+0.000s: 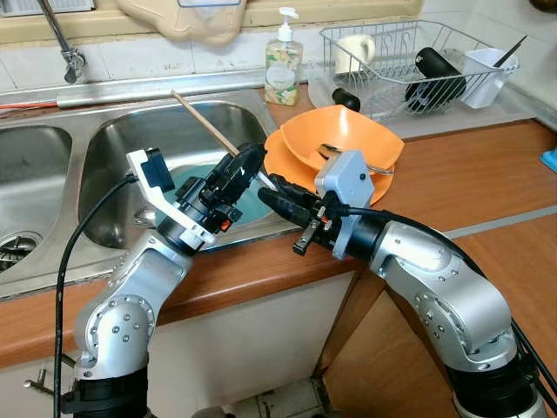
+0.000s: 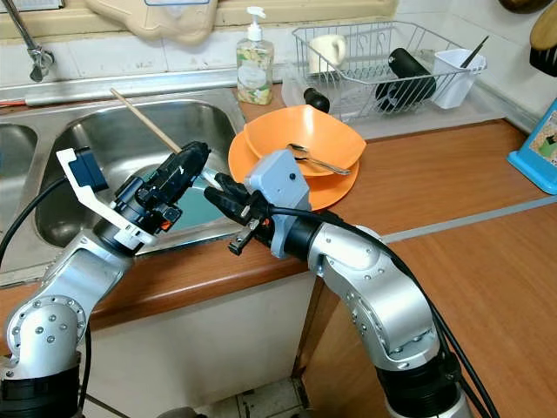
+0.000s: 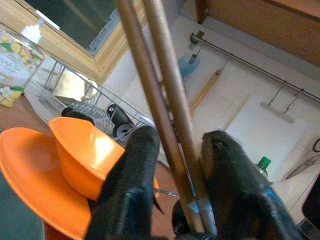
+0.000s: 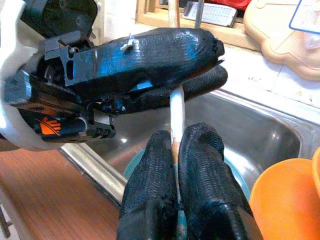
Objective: Kitchen organization
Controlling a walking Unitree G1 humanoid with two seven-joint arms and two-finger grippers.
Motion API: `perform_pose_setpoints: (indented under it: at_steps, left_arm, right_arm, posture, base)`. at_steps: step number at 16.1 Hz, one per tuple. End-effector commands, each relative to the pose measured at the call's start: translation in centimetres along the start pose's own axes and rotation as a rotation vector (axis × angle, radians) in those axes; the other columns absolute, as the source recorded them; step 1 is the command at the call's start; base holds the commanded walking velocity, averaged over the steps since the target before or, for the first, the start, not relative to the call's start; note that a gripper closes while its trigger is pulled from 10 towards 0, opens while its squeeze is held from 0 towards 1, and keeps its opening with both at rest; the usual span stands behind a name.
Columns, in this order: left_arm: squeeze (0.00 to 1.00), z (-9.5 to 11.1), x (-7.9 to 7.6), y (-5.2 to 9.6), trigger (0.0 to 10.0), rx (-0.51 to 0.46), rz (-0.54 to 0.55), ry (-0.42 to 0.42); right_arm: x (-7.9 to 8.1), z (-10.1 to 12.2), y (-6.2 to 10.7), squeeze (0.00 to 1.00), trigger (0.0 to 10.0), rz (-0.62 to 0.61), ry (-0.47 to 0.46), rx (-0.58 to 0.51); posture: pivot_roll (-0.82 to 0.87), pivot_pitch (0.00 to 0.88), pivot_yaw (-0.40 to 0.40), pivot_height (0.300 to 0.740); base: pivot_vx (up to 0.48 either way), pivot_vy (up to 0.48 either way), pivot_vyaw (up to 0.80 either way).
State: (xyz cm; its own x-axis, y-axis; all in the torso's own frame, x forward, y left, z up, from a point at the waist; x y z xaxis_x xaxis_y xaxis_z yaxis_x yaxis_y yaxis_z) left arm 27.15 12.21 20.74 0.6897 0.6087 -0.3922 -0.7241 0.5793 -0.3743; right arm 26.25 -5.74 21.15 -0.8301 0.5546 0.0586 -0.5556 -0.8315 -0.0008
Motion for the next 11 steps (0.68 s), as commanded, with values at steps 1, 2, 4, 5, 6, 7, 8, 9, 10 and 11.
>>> perform_pose_setpoints:
  at_steps: [1,2,4,5,6,7,8,9,10,11]
  left_arm:
    - [0.0,-0.36,0.7,0.42,0.0,0.018,0.051,0.005]
    - [0.0,-0.4,0.7,0.44,0.0,0.018,0.053,0.007]
    - [0.0,-0.54,0.64,0.48,0.0,0.02,0.055,0.008]
    - [0.0,-0.55,0.64,0.48,0.0,0.021,0.055,0.007]
    - [0.0,-0.56,0.64,0.48,0.0,0.021,0.055,0.006]
    - [0.0,-0.54,0.65,0.47,0.0,0.02,0.055,0.006]
    - [0.0,-0.54,0.66,0.48,0.0,0.021,0.056,0.003]
    - [0.0,-0.53,0.66,0.51,0.0,0.021,0.057,0.003]
    - [0.0,-0.48,0.68,0.54,0.0,0.018,0.059,0.003]
    - [0.0,-0.38,0.74,0.58,0.0,0.013,0.064,0.003]
  right_arm:
    - [0.36,0.46,-0.07,0.0,0.0,0.031,0.027,-0.024]
    - [0.33,0.43,-0.06,0.0,0.0,0.03,0.03,-0.022]
    - [0.25,0.38,-0.05,0.0,0.0,0.026,0.043,-0.019]
    - [0.22,0.35,-0.07,0.0,0.7,0.025,0.047,-0.017]
    - [0.2,0.31,-0.08,0.0,2.8,0.023,0.052,-0.015]
    - [0.2,0.28,-0.1,0.0,3.3,0.022,0.056,-0.014]
    - [0.18,0.23,-0.13,0.0,10.0,0.019,0.064,-0.011]
    - [0.15,0.18,-0.15,0.0,10.0,0.014,0.075,-0.007]
    - [0.09,0.16,-0.18,0.0,10.0,0.009,0.081,-0.006]
    - [0.02,0.14,-0.2,0.0,10.0,0.005,0.068,-0.007]
  posture:
    - [-0.1,0.0,0.003,0.74]
    - [-0.1,0.0,0.003,0.74]
    - [-0.1,0.0,0.003,0.74]
    - [-0.1,0.0,0.002,0.74]
    - [-0.09,0.0,0.002,0.74]
    - [-0.09,0.0,0.002,0.74]
    - [-0.09,0.0,0.002,0.74]
    - [-0.09,0.0,0.001,0.74]
    - [-0.09,0.0,0.001,0.74]
    - [-0.09,0.0,0.001,0.74]
  base:
    - [0.0,0.0,0.0]
    - [0.0,0.0,0.0]
    - [0.0,0.0,0.0]
    - [0.0,0.0,0.0]
    - [0.0,0.0,0.0]
    - [0.0,0.0,0.0]
    - [0.0,0.0,0.0]
    - [0.0,0.0,0.0]
    - [0.0,0.0,0.0]
    - [0.0,0.0,0.0]
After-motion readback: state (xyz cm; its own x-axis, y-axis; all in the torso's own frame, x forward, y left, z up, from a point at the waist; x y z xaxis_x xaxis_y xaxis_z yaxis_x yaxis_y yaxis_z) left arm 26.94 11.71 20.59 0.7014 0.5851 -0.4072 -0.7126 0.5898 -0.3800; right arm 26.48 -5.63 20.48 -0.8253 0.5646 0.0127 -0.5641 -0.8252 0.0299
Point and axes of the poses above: a point about 5 cm out from each wrist's last joint towards the gripper, its own y axis pointing back from the gripper into the wrist, its own z axis along the axis of the wrist's last joint, x = y × z, the point moved 1 cm from there along -y, pointing out of the wrist towards the gripper, and after that the axes turned 10 degrees about -y, right-handed, at the moved point
